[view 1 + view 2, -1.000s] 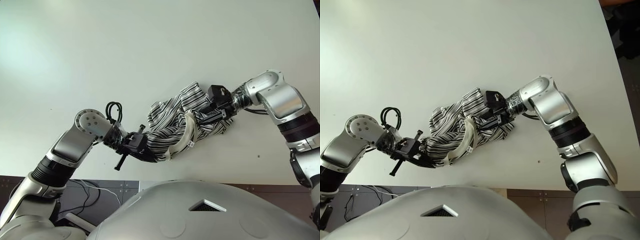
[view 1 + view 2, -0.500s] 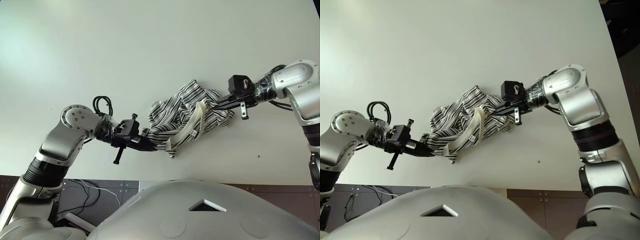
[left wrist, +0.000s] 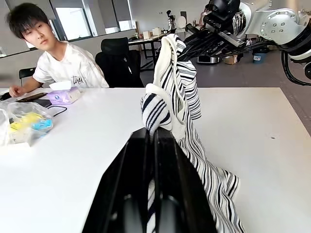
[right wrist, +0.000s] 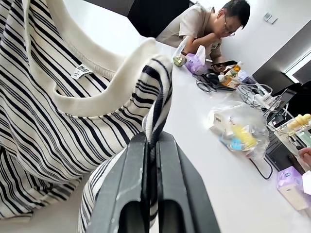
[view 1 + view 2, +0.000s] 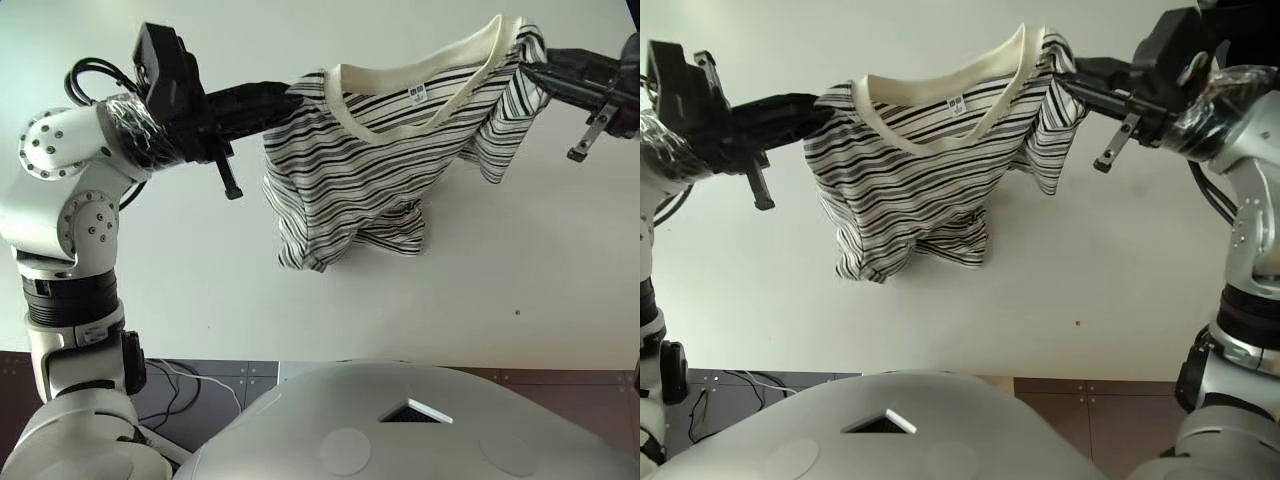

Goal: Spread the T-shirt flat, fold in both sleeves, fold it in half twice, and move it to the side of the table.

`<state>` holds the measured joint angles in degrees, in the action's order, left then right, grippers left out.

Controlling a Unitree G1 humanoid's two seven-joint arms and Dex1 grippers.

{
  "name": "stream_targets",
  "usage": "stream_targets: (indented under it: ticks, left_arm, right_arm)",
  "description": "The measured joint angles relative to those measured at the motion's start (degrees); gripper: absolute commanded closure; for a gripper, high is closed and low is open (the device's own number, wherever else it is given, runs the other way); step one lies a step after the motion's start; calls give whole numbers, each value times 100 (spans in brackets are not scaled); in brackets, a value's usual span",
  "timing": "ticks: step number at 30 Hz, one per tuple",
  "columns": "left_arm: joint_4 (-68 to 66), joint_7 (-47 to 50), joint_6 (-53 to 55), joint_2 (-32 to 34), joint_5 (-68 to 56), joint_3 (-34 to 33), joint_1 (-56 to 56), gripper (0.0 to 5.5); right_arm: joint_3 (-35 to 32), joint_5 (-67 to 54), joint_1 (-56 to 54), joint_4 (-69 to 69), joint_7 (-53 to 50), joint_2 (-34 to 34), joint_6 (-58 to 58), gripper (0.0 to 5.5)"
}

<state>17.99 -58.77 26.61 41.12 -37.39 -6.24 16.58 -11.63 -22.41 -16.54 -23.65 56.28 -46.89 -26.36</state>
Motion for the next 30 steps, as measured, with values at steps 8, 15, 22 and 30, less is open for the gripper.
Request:
stream_targets:
  ticks: [8,15,22,30]
  left_arm:
    - [-402,9,-34,546,-364,-745,1798,540]
    - [-3290,284,-1698,-178,1485,233,3307,540]
    - [-4201,99,-2423,-205,1746,131,4354,540]
    - [-825,-781,201,1353,-948,-1489,3041,540]
  right_arm:
    - [-899,-1010,-1456,158,-242,-580,-270,535]
    - [695,353,-3093,2783,-101,-65,1175,535]
    - [751,569,-4098,3528,76,-42,1795,535]
    - [-1265,-1495,-2565,801,863,-1378,-274,535]
